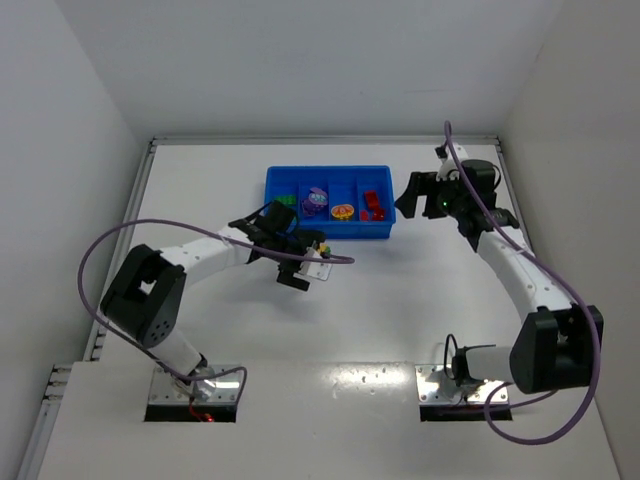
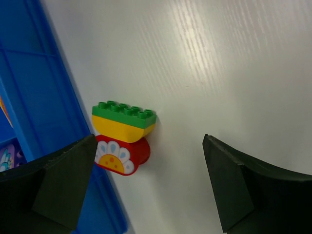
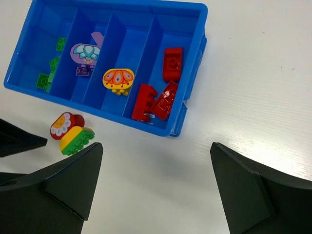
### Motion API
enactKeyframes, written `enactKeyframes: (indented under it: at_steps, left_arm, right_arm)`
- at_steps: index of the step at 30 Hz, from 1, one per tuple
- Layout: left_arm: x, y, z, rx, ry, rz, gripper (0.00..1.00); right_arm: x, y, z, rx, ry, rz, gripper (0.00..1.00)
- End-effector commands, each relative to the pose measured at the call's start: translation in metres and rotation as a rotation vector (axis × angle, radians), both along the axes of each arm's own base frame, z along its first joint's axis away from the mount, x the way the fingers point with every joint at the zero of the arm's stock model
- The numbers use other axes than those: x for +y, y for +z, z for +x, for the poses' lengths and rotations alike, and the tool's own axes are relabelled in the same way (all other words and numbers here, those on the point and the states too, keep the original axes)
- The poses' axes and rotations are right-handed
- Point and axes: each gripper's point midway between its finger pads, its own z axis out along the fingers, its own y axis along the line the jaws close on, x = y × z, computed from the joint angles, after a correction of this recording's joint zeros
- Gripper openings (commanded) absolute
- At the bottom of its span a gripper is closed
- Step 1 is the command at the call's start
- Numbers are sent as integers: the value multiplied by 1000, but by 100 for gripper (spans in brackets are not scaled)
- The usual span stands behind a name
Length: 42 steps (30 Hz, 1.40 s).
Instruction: Sort the legos into containers by color
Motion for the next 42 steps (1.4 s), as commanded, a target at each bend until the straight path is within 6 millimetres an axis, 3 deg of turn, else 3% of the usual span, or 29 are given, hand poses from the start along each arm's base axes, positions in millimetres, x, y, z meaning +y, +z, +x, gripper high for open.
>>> enactKeyframes:
  at_steps: [1,7,15,24,25,27,38,42]
  left_arm:
    - [-18,24,21,-48,-57,-90,96]
    - [-20,16,39,-42,-72,-73,96]
    - [-18,4,37,2,-100,-53,95]
    - [-19,-10,55,40,-101,-21,95]
    - [-14,-19,54,70,-91,-7,95]
    - [-17,-13,60,52,-100,-11,95]
    - [-10,-42,53,115,-143,59,95]
    - [-14,-41,64,91,-146,60,95]
  right_arm:
    - [-1,12,6,-41,2,14,93]
    - [-7,11,11,-32,-18,33,93]
    - [-14,6,21,-20,-38,32,94]
    - [-21,6,30,-20,-65,47,94]
    - [-21,6,30,-20,-65,47,94]
    - [-21,6,30,-20,-65,47,94]
    - [-32,2,38,-10,-93,46,94]
    - [-36,-1,39,-1,-102,46,94]
